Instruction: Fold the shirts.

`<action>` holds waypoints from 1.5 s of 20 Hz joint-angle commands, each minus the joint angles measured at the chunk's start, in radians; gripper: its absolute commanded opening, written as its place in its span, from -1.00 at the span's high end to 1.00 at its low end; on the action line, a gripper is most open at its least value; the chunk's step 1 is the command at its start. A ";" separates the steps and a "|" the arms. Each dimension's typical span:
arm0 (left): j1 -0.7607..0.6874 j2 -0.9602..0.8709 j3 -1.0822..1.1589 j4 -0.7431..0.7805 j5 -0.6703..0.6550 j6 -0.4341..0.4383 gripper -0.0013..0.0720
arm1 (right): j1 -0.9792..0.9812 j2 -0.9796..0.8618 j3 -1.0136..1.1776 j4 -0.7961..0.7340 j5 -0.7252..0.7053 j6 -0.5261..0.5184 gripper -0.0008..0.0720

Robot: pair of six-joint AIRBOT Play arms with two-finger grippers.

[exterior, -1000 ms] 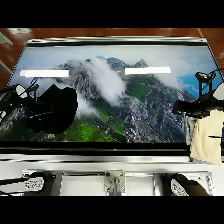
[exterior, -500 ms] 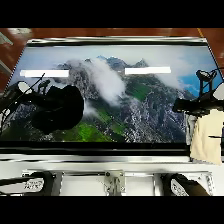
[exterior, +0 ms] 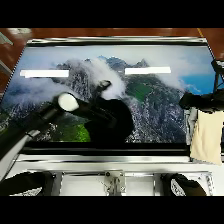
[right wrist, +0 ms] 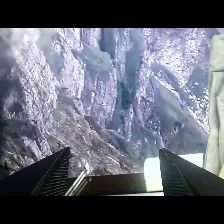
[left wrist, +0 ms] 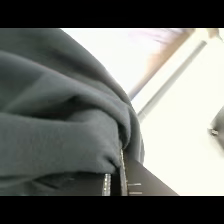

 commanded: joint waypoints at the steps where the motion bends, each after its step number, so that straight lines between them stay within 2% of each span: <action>1: -0.214 -0.128 0.003 -0.028 0.157 -0.065 0.43 | 0.001 0.026 0.009 -0.001 0.084 0.000 -0.82; 2: -0.208 -0.156 0.003 -0.026 0.142 -0.129 -0.35 | 0.001 0.019 0.009 -0.004 0.097 -0.001 -0.82; 3: -0.179 -0.166 0.003 -0.026 0.102 -0.191 -0.72 | 0.001 0.009 0.008 -0.012 0.104 -0.018 -0.82; 6: -0.002 -0.129 0.003 0.013 -0.118 -0.204 -0.71 | 0.000 -0.045 -0.022 -0.079 0.104 -0.080 -0.82; 8: 0.133 -0.074 0.001 0.095 -0.222 -0.210 -0.69 | 0.000 -0.107 -0.062 -0.051 0.094 -0.103 -0.83; 10: 0.248 -0.016 -0.016 0.153 -0.296 -0.220 -0.69 | 0.000 -0.188 -0.093 0.075 0.074 -0.141 -0.83; 13: 0.357 0.023 -0.090 0.152 -0.364 -0.219 -0.71 | 0.000 -0.325 -0.099 0.277 -0.002 -0.170 -0.83; 15: 0.374 0.020 -0.158 0.152 -0.351 -0.219 -1.00 | 0.001 -0.412 -0.099 0.391 -0.057 -0.171 -0.83; 19: 0.370 0.020 -0.328 0.137 -0.178 -0.219 -1.00 | 0.001 -0.552 -0.099 0.499 -0.082 -0.195 -0.83; 25: 0.369 0.002 -0.388 -0.072 0.108 -0.195 -1.00 | 0.001 -0.668 -0.099 0.518 -0.129 -0.196 -0.83; 28: 0.369 -0.050 -0.388 -0.213 0.143 -0.105 -1.00 | 0.001 -0.697 -0.099 0.598 -0.165 -0.196 -0.83; 30: 0.358 -0.084 -0.388 -0.246 0.139 -0.082 -0.95 | 0.013 -0.710 -0.099 0.611 -0.181 -0.196 -0.83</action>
